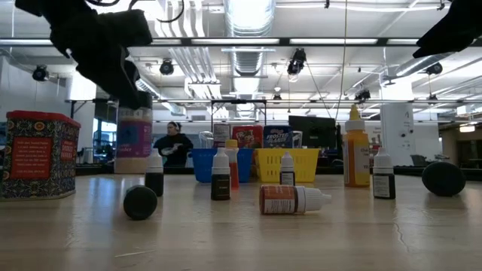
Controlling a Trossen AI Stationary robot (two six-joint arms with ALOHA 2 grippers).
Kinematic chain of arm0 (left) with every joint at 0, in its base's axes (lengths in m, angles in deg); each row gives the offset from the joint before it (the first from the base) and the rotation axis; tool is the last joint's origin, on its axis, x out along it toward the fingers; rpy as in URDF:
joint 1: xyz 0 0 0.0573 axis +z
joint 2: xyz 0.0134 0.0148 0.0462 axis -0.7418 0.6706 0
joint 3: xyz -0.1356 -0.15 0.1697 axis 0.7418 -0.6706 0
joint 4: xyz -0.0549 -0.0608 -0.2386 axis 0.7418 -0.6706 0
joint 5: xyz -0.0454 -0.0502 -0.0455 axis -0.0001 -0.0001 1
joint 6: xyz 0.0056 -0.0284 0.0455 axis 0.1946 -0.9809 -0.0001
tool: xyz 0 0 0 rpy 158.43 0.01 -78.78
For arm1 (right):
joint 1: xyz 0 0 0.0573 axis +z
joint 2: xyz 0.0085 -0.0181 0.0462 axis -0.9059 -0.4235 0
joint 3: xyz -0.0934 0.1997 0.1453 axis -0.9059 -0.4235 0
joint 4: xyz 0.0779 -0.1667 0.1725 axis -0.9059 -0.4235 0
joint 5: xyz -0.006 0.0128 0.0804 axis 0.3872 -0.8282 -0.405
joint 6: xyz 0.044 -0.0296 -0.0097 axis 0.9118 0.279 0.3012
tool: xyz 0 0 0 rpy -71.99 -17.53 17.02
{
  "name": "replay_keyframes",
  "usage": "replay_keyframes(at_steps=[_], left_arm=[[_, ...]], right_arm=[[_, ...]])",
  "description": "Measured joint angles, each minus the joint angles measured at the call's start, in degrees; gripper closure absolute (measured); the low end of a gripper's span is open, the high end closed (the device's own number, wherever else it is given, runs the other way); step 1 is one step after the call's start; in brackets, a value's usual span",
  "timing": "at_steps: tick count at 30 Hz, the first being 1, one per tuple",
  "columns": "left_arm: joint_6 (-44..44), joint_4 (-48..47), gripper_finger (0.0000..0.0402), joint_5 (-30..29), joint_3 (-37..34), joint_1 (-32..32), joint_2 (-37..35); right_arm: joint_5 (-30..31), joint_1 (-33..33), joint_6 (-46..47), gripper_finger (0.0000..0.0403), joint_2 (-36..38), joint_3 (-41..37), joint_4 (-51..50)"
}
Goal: Pick & Place Kitchen Items
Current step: Put the black seasoning bottle into the blue bin
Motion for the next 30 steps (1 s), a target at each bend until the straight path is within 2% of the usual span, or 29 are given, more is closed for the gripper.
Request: replay_keyframes(at_steps=[12, 19, 30], left_arm=[[1.67, -1.95, 0.0182, -0.25, 3.97, 1.54, -0.07], [1.87, -1.3, 0.0182, -0.91, 9.45, 3.67, -0.09], [6.05, 3.65, 0.0181, -0.75, 16.47, 10.65, 0.57]], right_arm=[[0.0, 0.0, 0.0, 0.0039, 0.0, 0.0, 0.0], [-0.01, 0.0, 0.0, 0.0039, 0.0, 0.0, 0.0], [-0.01, 0.0, 0.01, 0.0039, 0.0, 0.0, 0.0]])
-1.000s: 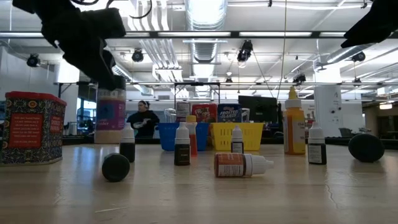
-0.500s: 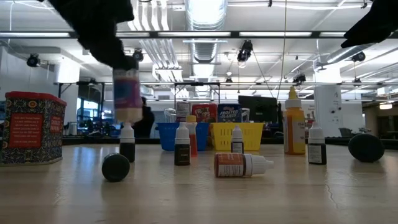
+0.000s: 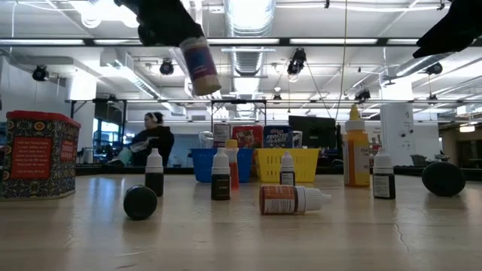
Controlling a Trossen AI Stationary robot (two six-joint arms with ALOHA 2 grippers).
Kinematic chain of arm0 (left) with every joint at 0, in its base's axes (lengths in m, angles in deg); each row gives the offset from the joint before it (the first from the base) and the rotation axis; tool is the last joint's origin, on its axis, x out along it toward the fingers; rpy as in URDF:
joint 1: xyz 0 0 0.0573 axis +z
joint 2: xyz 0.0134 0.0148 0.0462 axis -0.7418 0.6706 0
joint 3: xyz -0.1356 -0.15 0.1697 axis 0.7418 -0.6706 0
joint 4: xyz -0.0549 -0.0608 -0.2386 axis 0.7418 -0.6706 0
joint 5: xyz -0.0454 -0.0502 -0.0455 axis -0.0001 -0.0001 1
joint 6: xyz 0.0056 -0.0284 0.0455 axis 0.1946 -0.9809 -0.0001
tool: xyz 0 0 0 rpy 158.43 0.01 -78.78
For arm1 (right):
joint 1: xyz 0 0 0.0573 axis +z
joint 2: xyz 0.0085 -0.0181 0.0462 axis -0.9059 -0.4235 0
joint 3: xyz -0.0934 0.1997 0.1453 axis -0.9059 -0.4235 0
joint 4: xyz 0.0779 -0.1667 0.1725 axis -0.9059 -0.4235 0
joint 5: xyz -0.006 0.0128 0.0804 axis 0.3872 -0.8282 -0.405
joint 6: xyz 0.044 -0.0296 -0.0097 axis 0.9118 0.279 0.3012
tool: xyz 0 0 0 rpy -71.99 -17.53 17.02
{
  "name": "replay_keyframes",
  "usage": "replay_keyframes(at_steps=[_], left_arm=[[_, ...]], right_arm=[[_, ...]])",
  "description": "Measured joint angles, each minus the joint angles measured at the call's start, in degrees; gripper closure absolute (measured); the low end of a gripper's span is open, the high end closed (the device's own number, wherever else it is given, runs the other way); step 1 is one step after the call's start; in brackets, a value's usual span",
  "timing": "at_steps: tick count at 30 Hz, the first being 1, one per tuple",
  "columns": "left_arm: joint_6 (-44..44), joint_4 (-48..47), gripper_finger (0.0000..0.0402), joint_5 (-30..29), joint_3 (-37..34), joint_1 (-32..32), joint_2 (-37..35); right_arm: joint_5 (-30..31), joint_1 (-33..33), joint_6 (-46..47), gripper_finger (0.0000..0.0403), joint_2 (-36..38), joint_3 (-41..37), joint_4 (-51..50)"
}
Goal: Pick & Place Kitchen Items
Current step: Put the black seasoning bottle into the blue bin
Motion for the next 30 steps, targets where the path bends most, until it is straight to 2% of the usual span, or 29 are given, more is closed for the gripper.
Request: replay_keyframes(at_steps=[6, 9, 14, 30], left_arm=[[0.77, 0.16, 0.0181, 0.77, -0.2, 3.82, 0.21], [2.11, 3.32, 0.0181, 1.4, -0.2, 6.5, 1.57], [3.43, 5.8, 0.0181, 8.86, 0.0, 10.53, 5.26], [7.74, 5.48, 0.0181, 9.86, 3.56, 16.76, 12.26]], right_arm=[[0.0, 0.0, -0.01, 0.0039, 0.0, 0.0, 0.0], [-0.01, 0.02, -0.01, 0.0039, 0.0, 0.0, 0.0], [0.01, 0.01, -0.01, 0.0039, 0.0, 0.0, 0.0], [-0.01, 0.0, 0.01, 0.0039, 0.0, 0.0, 0.0]])
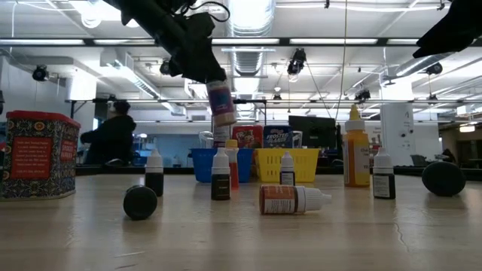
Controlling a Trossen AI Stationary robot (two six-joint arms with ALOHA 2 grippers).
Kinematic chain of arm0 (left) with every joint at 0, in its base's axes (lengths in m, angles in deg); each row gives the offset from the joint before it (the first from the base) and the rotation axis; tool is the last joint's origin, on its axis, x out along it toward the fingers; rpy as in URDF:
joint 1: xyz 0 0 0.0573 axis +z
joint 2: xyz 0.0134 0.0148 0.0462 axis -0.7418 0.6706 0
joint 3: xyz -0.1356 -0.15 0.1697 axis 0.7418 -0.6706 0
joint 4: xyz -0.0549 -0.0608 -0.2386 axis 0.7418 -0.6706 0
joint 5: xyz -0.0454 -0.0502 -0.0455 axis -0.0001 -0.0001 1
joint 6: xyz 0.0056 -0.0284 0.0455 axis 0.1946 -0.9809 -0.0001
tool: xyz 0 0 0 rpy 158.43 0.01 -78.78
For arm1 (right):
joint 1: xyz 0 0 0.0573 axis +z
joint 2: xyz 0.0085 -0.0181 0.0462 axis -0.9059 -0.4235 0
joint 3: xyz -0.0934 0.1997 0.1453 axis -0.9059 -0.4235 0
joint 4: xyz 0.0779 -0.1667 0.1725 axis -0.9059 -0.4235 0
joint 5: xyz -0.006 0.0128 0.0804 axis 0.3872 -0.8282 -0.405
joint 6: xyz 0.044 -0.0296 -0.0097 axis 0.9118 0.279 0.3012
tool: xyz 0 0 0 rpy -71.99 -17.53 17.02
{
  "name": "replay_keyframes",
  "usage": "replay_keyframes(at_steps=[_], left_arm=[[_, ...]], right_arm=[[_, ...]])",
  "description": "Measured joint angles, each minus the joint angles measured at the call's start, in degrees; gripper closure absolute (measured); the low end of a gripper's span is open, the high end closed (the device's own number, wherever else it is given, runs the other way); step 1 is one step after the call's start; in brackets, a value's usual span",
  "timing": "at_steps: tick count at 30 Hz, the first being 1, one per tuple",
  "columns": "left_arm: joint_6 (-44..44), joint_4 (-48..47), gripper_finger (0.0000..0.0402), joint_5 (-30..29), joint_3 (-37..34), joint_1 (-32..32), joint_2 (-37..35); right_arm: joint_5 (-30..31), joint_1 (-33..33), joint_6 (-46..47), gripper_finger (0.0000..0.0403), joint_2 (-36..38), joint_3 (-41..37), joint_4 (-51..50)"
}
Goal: Pick & Place Kitchen Items
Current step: Put the black seasoning bottle into the blue bin
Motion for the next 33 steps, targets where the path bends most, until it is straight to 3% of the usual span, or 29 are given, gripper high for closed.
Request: replay_keyframes(at_steps=[12, 33], left_arm=[[-0.62, 0.08, 0.0181, 1.11, 1.53, 3.96, 2.93], [-1.58, 6.99, 0.0181, 3.22, 1.53, 6.12, 18.45]], right_arm=[[0.01, 0.02, -0.02, 0.0039, 0.0, -0.02, 0.0], [0.02, 0.02, -0.02, 0.0039, 0.0, -0.02, 0.0]])
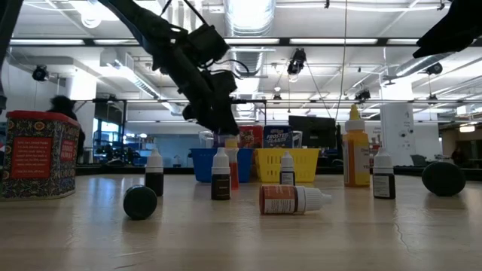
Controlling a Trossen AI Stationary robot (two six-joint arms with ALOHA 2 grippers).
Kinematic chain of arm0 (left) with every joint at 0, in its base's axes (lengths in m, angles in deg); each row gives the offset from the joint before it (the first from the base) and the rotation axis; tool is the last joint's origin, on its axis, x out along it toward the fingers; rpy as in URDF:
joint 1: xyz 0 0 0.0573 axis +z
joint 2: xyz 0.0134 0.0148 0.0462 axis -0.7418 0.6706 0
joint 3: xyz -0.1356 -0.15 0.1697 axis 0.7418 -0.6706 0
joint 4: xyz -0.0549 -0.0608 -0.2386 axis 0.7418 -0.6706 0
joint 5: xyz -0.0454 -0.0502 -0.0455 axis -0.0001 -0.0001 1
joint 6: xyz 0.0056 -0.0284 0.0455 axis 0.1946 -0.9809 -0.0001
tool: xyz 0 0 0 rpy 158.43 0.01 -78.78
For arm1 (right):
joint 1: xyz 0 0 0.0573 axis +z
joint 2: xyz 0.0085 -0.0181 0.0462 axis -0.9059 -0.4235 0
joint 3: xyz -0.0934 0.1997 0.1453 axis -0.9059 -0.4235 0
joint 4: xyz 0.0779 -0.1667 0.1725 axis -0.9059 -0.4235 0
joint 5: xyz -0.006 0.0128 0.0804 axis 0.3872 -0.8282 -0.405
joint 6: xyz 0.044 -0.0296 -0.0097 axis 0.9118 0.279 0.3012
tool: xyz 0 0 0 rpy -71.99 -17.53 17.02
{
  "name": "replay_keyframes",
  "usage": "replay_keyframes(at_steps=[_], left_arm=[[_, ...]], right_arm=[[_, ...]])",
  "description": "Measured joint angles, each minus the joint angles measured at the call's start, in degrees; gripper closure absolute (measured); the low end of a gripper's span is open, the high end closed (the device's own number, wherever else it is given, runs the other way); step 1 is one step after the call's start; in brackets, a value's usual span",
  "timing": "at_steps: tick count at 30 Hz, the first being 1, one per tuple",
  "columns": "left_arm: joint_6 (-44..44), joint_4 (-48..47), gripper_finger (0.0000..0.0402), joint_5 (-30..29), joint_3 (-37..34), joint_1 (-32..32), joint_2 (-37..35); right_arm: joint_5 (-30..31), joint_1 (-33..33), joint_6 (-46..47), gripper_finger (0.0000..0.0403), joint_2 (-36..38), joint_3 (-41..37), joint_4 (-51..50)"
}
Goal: Pick & Place Kitchen Items
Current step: Put the black seasoning bottle into the blue bin
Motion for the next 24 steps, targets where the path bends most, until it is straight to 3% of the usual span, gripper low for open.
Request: replay_keyframes(at_steps=[8, 15, 20, 24], left_arm=[[0.07, 2.22, 0.0175, 0.59, 0.2, -0.02, 1.4], [0.32, 1.73, 0.0119, 5.14, 1.39, 0.65, 0.73], [3.75, -7.24, 0.0095, 6.06, 5.42, 0.96, 0.41], [5.59, -20.84, 0.0093, 6.25, 10.93, 0.92, -2.07]], right_arm=[[-0.02, -0.01, 0.02, 0.0039, 0.0, 0.0, 0.0], [0.0, -0.01, 0.02, 0.0039, 0.0, 0.0, 0.0], [-0.02, -0.02, 0.0, 0.0039, 0.0, 0.02, 0.0], [-0.01, -0.01, 0.0, 0.0039, 0.0, 0.01, 0.0]])
